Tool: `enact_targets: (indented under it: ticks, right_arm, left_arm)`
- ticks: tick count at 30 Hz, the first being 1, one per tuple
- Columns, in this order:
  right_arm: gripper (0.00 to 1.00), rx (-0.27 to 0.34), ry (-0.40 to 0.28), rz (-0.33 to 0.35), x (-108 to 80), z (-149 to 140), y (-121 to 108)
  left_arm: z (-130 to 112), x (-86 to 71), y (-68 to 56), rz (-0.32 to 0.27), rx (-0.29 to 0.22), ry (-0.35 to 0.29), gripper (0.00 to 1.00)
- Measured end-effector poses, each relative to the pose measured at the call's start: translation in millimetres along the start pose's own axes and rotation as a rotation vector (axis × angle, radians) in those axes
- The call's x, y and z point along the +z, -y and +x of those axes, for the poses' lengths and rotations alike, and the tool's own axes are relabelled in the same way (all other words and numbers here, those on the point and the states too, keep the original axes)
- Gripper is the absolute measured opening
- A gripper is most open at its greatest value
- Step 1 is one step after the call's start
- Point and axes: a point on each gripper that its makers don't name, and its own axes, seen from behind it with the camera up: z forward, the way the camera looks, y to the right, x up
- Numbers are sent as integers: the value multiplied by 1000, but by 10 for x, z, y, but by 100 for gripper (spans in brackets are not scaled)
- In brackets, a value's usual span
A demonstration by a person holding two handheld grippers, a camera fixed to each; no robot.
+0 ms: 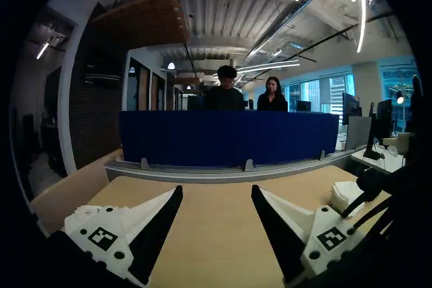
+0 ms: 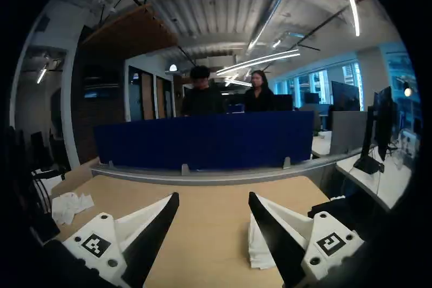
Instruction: Fold towel
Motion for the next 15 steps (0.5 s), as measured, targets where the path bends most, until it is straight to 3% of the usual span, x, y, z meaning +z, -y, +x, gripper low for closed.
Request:
enact_targets:
  ticks: [6, 15]
  right_arm:
    - [100, -2, 11, 28, 2, 17, 135]
    - [100, -17, 24, 38, 88, -57, 256]
  left_arm:
    - [-146, -27, 126, 33, 34, -17, 94]
    - [-456, -80, 273, 65, 34, -70, 94]
